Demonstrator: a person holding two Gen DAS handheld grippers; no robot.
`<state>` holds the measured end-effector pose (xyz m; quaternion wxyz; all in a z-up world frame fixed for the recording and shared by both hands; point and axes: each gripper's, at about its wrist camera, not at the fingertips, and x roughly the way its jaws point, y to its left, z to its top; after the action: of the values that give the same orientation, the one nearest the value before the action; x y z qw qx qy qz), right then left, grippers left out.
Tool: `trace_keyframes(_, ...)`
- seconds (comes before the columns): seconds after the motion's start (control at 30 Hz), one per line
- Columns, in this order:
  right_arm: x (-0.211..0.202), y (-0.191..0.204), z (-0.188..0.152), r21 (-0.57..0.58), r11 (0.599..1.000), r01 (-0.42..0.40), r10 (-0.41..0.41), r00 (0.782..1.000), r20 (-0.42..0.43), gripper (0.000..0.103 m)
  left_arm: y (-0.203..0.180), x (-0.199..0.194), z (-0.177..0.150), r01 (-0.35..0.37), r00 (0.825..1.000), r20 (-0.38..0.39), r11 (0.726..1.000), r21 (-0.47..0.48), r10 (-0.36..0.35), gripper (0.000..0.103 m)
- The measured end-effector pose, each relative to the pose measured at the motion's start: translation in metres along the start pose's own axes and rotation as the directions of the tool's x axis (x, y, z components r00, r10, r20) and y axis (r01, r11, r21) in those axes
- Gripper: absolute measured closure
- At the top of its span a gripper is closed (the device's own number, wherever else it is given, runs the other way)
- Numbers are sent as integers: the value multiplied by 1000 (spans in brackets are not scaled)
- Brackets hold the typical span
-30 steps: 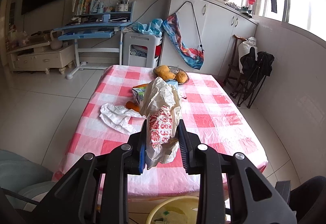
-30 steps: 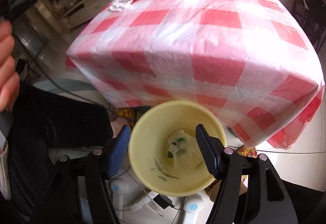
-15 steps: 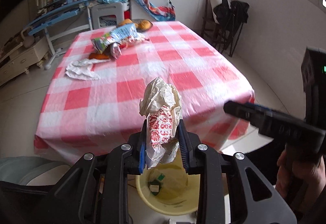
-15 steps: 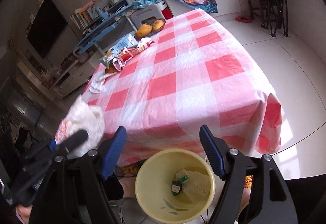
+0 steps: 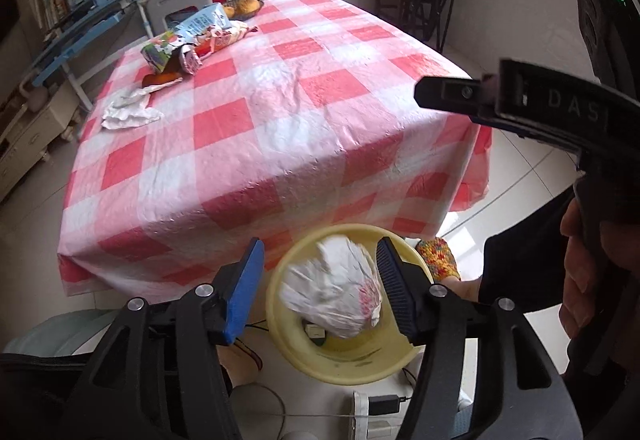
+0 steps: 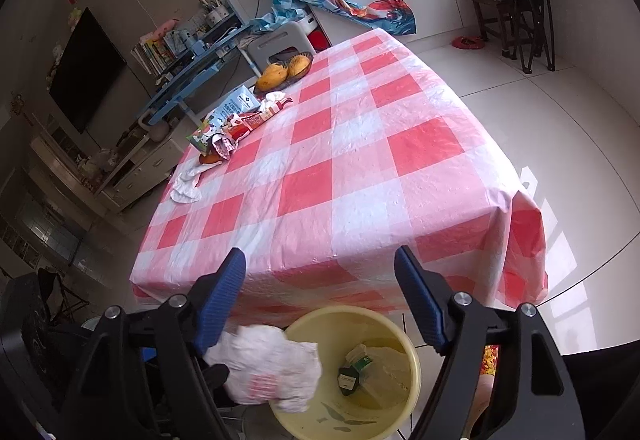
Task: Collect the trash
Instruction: 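Move the white wrapper over the yellow bin and open the left gripper, then raise both tools back toward the table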
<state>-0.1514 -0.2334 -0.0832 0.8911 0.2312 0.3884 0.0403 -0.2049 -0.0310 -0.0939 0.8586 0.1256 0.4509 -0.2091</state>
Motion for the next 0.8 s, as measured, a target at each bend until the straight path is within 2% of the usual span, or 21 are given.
trace_keyframes(0.2,3,3,-2,-20,1000,12,-12,1000,-1,29,5,-9,2,-9,999,51,999,-36,11,45)
trace_keyframes(0.3,2,4,-3,-26,1000,17,-17,1000,1,29,0,-15,3,-81,991,103,997,-9,82,41)
trace_keyframes(0.43,1,7,-4,-47,999,26,-25,1000,16,29,2,-23,6,-170,971,168,985,-18,171,36)
trace_keyframes(0.57,0,13,-4,-79,996,35,-32,999,29,29,19,-29,11,-197,958,191,975,-101,214,33)
trace_keyframes(0.8,1,28,-7,-143,989,43,-37,998,46,29,47,-29,12,-187,958,172,954,-234,231,31)
